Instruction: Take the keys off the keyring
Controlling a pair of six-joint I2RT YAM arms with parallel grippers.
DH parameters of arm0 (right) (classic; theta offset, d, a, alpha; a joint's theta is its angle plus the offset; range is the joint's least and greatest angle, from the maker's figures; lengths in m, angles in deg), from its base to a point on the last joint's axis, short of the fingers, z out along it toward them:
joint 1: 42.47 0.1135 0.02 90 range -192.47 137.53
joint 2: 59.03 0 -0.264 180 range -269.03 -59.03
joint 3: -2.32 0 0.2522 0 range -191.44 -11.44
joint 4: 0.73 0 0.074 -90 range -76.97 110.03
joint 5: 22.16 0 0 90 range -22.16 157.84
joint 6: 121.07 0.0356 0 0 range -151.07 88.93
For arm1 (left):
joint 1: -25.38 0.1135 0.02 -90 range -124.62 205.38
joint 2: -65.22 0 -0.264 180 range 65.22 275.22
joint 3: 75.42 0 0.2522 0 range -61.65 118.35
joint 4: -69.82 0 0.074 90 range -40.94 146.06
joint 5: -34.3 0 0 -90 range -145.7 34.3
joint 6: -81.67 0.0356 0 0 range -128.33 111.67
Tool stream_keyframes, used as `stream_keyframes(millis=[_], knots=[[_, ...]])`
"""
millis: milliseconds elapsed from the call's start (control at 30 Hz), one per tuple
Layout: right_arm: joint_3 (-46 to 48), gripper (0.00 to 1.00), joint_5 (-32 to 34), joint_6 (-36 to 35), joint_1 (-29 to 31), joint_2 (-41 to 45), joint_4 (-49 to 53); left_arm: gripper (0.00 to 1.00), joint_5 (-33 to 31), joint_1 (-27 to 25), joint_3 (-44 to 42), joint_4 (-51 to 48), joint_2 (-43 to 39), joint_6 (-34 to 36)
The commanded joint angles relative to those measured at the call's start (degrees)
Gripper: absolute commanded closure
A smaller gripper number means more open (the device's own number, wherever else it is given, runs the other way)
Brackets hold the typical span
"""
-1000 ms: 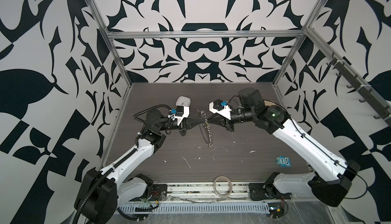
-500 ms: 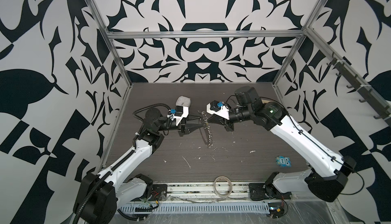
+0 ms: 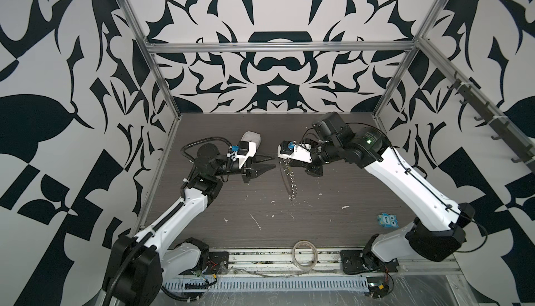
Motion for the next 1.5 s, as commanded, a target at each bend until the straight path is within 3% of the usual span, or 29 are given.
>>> stream_keyframes(millis=[0,100,300,700,1467], knots=[[-4.25,1.00,2.74,-0.75,1.02,-0.12,2.26,0.66,0.77,0.12,-1.81,21.24,4.09,-12.74],[-5.52,1.00,3.87,-0.77,1.69,-0.54,2.91,0.64,1.61,-0.22,-1.59,30.45,9.39,-19.33],[-7.65,1.00,6.73,-0.96,2.42,-2.16,5.21,0.64,1.83,-2.09,-1.47,30.93,11.49,-18.63],[-10.77,1.00,10.87,-0.65,3.43,-4.43,7.33,0.61,-0.61,-4.60,-0.76,11.86,7.10,-6.87],[-10.74,1.00,10.90,0.36,4.33,-5.52,6.71,0.71,-4.24,-6.70,0.38,19.65,11.93,-11.93]])
